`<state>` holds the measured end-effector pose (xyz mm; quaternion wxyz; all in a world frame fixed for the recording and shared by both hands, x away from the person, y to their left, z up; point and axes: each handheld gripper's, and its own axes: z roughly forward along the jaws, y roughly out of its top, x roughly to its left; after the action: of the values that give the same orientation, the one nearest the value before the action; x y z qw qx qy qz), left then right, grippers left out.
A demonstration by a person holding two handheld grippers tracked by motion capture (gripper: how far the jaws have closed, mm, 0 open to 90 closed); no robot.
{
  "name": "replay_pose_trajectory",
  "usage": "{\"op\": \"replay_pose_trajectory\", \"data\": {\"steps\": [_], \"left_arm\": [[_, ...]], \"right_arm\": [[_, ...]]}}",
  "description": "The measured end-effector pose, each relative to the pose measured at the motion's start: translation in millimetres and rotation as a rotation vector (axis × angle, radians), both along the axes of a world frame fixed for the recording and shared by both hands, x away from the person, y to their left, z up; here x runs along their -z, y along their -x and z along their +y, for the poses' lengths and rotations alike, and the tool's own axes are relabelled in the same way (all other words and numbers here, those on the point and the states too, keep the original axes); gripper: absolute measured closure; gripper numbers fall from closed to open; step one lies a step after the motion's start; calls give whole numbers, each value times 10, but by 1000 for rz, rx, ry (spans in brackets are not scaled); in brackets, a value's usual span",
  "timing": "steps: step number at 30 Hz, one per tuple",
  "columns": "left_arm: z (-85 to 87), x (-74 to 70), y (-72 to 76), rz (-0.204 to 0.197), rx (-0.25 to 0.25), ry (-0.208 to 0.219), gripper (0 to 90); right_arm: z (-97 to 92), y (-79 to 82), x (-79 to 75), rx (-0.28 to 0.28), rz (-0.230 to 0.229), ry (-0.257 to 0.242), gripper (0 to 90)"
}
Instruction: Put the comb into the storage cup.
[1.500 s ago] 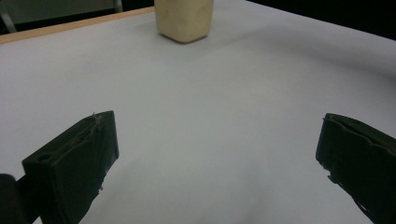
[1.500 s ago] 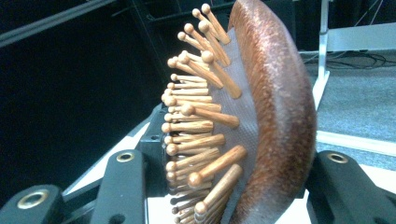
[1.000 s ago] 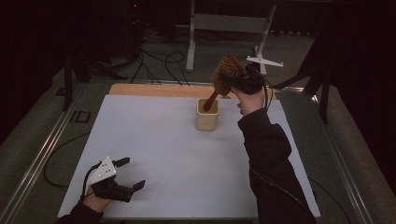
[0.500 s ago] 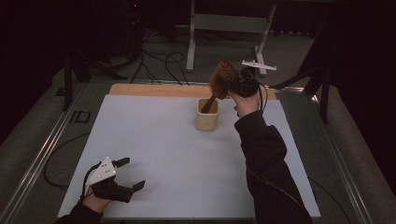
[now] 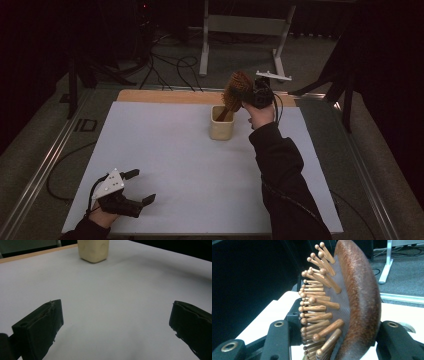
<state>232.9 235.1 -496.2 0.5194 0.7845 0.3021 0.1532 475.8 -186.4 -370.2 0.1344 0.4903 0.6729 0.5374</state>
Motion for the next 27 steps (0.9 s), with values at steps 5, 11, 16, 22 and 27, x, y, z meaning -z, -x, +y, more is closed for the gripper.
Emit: {"op": "replay_pose_trajectory", "data": {"steps": [5,11,16,22,27], "left_arm": [[6,1,-1,0,-1,2,0],[2,5,1,2,3,3,0],[4,7,-1,2,2,4,0],[3,8,-2,1,4,6,0],[4,7,-1,1,4,7,0]], "right_arm": [[24,0,52,-5,8,0,496],[44,-9,131,-12,24,-6,496],[51,-18,191,-14,37,-15,496],[46,-28,232,-15,46,-17,496],[44,-34,269,-15,55,-18,494]]}}
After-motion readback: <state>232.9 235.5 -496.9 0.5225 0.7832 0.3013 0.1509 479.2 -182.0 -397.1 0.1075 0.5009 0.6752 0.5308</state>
